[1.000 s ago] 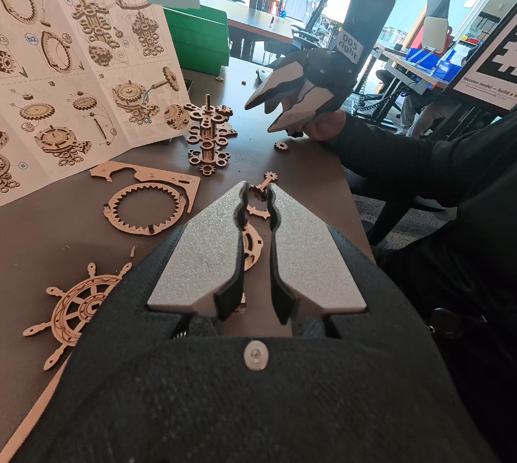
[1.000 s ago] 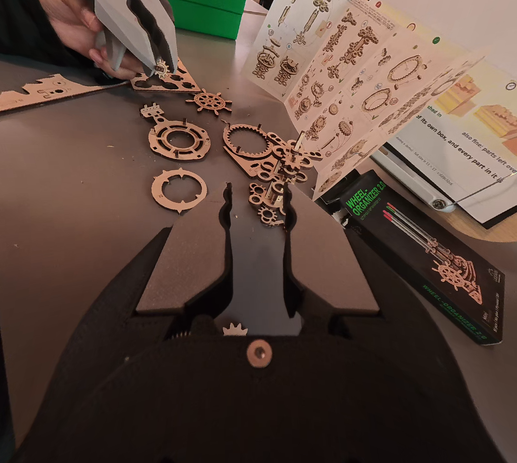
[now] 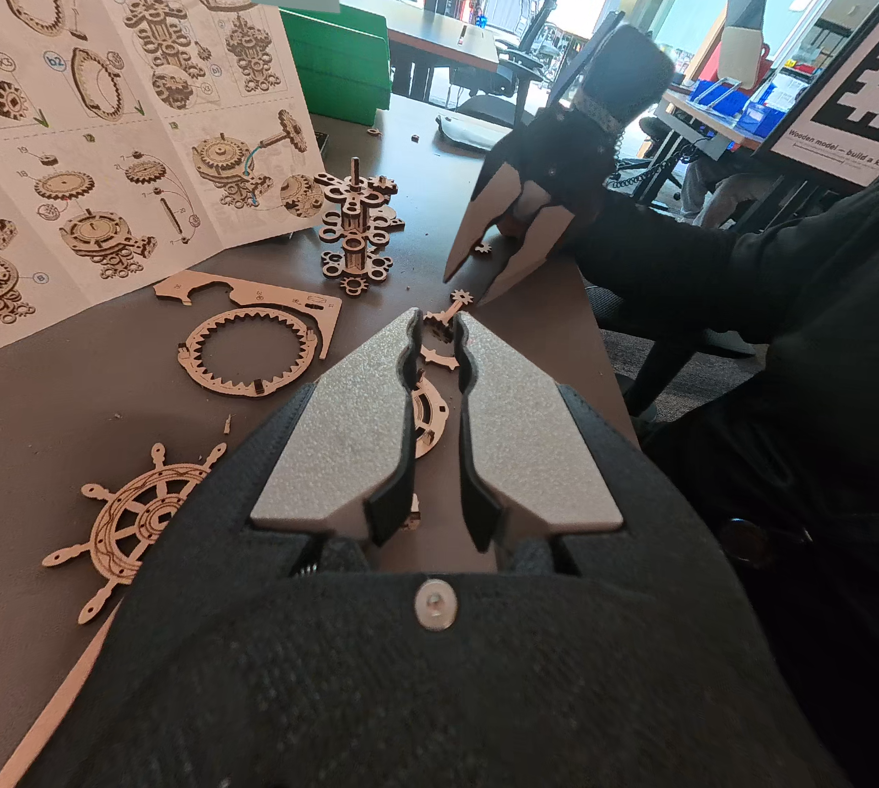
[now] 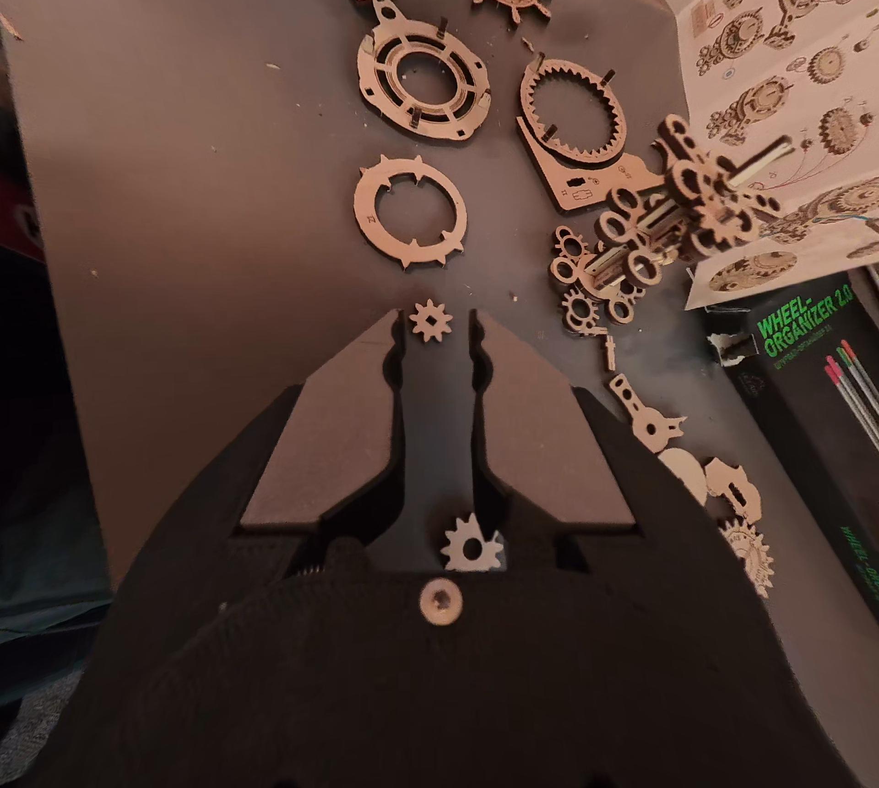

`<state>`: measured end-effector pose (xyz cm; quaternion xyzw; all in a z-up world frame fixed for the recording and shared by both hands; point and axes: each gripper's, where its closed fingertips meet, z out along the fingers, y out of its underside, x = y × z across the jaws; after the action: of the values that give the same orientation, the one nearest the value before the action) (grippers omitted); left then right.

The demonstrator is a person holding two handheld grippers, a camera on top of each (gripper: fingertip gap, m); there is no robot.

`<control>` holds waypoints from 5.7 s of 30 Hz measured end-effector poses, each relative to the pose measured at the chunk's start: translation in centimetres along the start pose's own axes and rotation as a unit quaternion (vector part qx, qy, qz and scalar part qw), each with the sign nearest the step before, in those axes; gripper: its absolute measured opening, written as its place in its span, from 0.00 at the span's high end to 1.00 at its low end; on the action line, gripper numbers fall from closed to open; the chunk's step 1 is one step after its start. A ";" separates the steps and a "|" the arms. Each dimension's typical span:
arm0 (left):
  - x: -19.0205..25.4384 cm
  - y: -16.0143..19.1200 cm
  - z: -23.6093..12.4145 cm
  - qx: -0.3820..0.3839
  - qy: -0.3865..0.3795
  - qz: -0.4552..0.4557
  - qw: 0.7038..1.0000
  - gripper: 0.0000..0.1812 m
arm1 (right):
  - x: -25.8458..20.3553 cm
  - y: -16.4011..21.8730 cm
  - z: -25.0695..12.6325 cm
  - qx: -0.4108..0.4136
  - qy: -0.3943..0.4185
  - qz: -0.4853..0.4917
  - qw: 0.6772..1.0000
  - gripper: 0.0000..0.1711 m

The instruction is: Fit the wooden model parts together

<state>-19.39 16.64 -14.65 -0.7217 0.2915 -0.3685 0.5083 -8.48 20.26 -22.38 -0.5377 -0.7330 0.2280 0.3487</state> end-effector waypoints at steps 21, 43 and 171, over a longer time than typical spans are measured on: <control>0.5 -0.5 -0.2 0.005 -0.001 0.011 1.000 0.95 | 3.8 0.6 -1.1 0.018 0.089 0.036 0.995 0.99; 0.4 -0.3 -0.1 0.002 -0.003 0.012 1.000 0.95 | 4.3 -1.4 -3.1 0.118 0.056 0.086 0.988 0.93; -0.1 0.0 0.2 0.000 -0.016 0.006 1.000 0.95 | 9.7 -4.8 -0.4 0.135 0.062 0.130 0.980 0.79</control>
<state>-19.30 16.79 -14.73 -0.7256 0.2881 -0.3537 0.5152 -12.93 27.92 -16.09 -0.5891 -0.5964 0.3343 0.4306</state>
